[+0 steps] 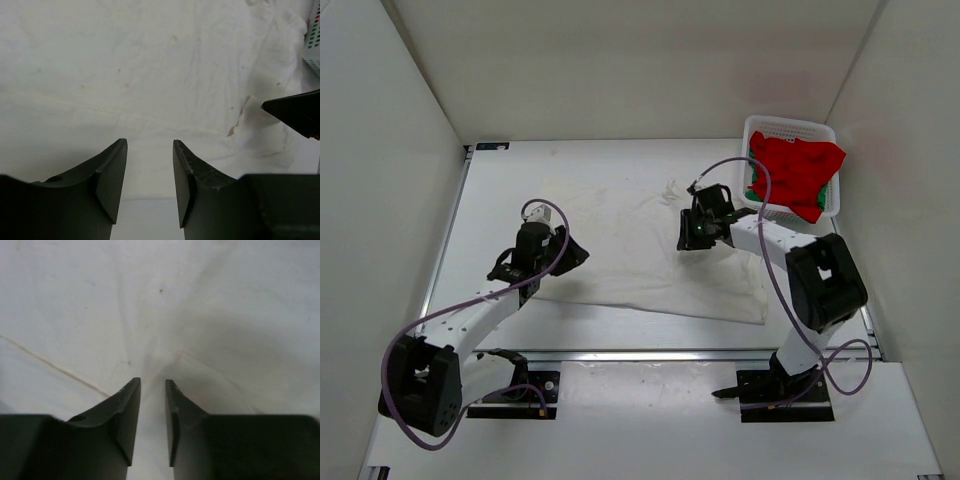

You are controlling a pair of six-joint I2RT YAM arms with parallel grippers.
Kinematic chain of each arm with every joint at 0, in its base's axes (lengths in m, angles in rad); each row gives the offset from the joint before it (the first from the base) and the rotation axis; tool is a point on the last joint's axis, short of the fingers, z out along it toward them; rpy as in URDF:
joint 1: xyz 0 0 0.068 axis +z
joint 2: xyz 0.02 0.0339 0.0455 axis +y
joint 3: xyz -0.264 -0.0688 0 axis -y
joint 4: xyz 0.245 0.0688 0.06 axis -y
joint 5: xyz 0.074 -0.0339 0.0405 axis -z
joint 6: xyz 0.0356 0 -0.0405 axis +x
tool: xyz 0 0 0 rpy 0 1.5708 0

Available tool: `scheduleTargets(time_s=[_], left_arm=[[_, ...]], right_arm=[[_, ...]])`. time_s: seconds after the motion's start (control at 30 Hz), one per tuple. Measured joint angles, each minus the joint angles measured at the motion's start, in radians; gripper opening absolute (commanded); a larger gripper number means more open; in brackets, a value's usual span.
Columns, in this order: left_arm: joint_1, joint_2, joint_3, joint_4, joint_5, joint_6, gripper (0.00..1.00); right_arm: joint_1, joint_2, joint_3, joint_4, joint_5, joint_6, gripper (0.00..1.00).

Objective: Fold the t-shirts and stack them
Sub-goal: Fold the flattened tshirt in 1/3 of the way

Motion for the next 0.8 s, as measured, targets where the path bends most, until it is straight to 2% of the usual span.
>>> scheduleTargets(time_s=[0.03, 0.23, 0.27, 0.3, 0.43, 0.8], left_arm=[[0.005, 0.018, 0.000, 0.007, 0.000, 0.005, 0.52], [0.012, 0.068, -0.002, 0.013, -0.002, 0.019, 0.52], [0.012, 0.068, -0.003, 0.018, -0.002, 0.021, 0.53], [0.012, 0.069, -0.003, 0.021, -0.002, 0.021, 0.52], [0.012, 0.071, -0.009, 0.039, -0.001, 0.021, 0.52], [0.023, 0.076, -0.011, 0.050, 0.000, 0.020, 0.51]], right_arm=[[0.001, 0.031, 0.022, -0.007, 0.016, -0.010, 0.32], [0.014, 0.142, 0.084, -0.046, 0.106, -0.036, 0.29], [0.016, 0.142, 0.089, -0.050, 0.112, -0.038, 0.26], [0.020, 0.142, 0.093, -0.055, 0.120, -0.039, 0.16], [0.039, 0.149, 0.104, -0.062, 0.136, -0.042, 0.00], [0.059, 0.167, 0.144, -0.080, 0.159, -0.041, 0.00]])
